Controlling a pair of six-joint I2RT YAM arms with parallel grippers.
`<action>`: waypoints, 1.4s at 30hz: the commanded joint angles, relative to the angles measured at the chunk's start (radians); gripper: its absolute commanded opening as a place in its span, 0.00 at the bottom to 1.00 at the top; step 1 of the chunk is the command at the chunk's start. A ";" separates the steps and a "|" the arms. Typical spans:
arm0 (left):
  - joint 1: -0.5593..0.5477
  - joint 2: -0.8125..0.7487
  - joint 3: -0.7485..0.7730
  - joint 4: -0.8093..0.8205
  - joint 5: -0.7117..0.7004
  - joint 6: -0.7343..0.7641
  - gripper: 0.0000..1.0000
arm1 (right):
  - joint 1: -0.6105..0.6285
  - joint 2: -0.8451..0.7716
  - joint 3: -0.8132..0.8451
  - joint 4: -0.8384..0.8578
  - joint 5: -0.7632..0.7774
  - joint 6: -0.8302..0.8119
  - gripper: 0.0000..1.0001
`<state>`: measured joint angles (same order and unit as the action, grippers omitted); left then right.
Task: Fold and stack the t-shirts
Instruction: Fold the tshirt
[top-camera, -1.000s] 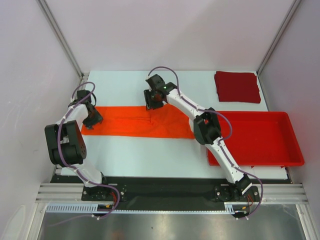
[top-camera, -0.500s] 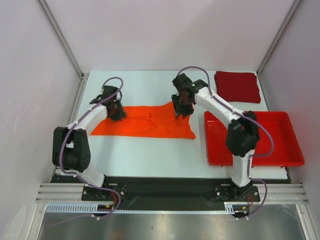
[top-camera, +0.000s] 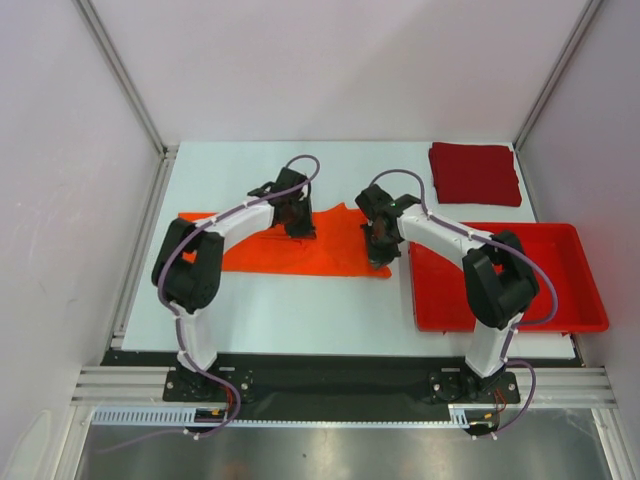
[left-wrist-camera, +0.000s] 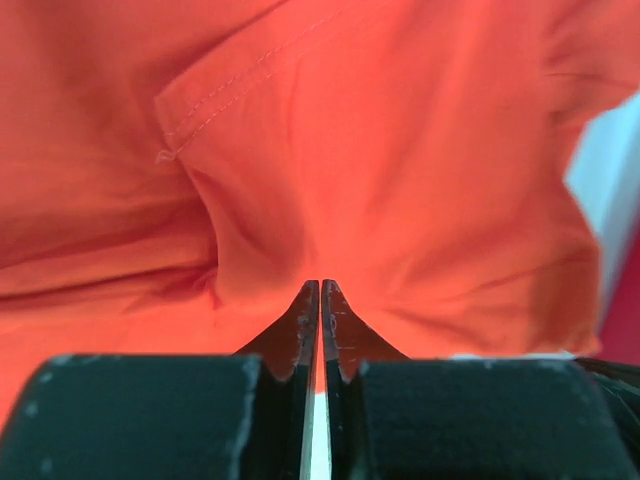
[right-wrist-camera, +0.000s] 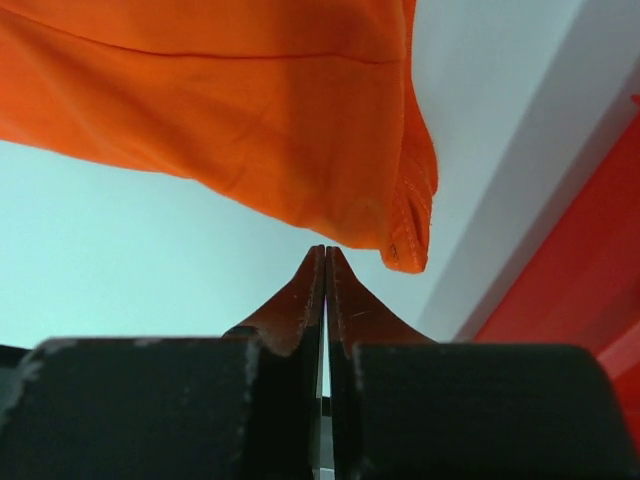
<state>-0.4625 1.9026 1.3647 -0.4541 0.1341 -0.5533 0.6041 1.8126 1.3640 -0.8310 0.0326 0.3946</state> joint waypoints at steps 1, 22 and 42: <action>-0.013 0.065 0.042 0.008 -0.011 -0.023 0.06 | -0.006 0.010 -0.034 0.101 0.030 0.038 0.01; 0.010 0.027 0.191 -0.110 -0.113 0.133 0.50 | -0.089 0.223 0.055 0.142 0.154 -0.016 0.00; 0.406 0.032 0.212 -0.178 -0.312 0.268 0.33 | -0.216 0.689 0.803 0.150 0.293 -0.217 0.09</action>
<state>-0.0383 1.9335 1.5631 -0.6086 -0.0769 -0.2935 0.4084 2.4035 2.0510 -0.7525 0.2745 0.2298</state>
